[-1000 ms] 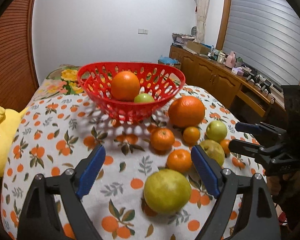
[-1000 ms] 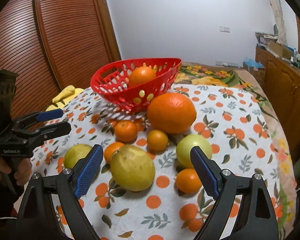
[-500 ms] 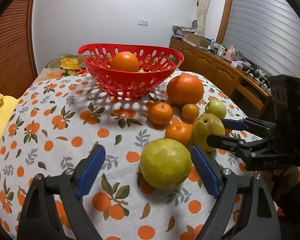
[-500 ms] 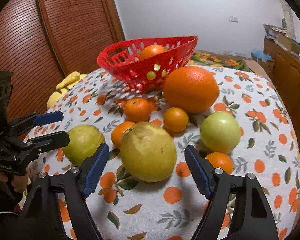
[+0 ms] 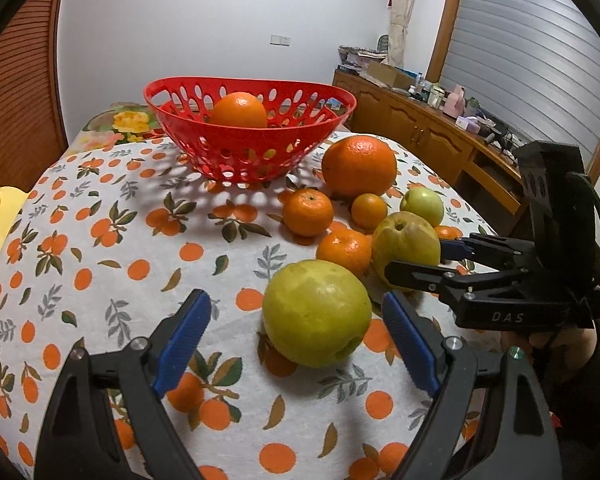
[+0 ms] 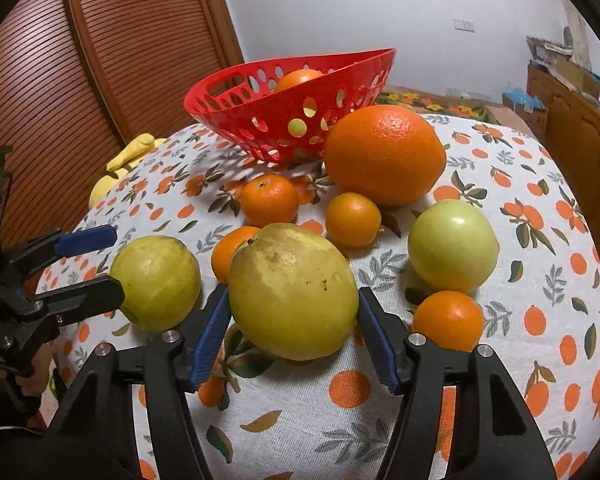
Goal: Organize fruits
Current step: 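Reach the left gripper to the pomelo while the right gripper reaches the yellow pear, then grasp the pomelo with the left gripper while the right gripper grasps the yellow pear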
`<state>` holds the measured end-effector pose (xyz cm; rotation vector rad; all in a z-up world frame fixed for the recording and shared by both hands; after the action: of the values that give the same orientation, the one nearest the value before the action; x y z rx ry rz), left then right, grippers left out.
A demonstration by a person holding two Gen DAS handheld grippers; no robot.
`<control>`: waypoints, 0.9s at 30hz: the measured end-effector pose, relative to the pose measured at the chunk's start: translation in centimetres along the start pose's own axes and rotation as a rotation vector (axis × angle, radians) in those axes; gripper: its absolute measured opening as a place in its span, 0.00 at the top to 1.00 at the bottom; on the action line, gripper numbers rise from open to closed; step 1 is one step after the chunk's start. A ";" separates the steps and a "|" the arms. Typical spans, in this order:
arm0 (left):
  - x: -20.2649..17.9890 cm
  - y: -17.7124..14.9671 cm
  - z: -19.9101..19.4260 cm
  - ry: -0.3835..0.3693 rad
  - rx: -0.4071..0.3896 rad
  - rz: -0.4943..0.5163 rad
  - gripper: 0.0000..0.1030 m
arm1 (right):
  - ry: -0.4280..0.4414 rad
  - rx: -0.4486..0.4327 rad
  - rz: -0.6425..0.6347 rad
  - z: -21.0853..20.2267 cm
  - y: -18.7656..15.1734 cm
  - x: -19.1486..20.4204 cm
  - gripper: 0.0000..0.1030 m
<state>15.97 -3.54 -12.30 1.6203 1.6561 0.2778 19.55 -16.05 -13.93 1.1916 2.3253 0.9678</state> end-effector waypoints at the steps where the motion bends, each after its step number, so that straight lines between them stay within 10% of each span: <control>1: -0.1 -0.1 0.1 -0.002 0.003 0.002 0.15 | -0.001 -0.002 -0.003 0.0 0.0 0.0 0.38; 27: -1.6 -1.4 3.3 0.044 0.076 0.051 0.27 | -0.015 -0.067 0.030 -3.1 -0.2 -1.4 0.38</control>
<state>16.92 -6.42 -14.80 1.7257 1.6784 0.2815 18.44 -18.59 -11.88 1.2063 2.2506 1.0353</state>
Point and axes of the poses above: each gripper's, at about its wrist camera, not at the fingertips, and z roughly the way its jaws point, x to its left, y to its top, the point moved 4 cm from there along z, roughly the way its jaws point, and after that the axes turned 15 degrees about -z, right-handed, at the moved point
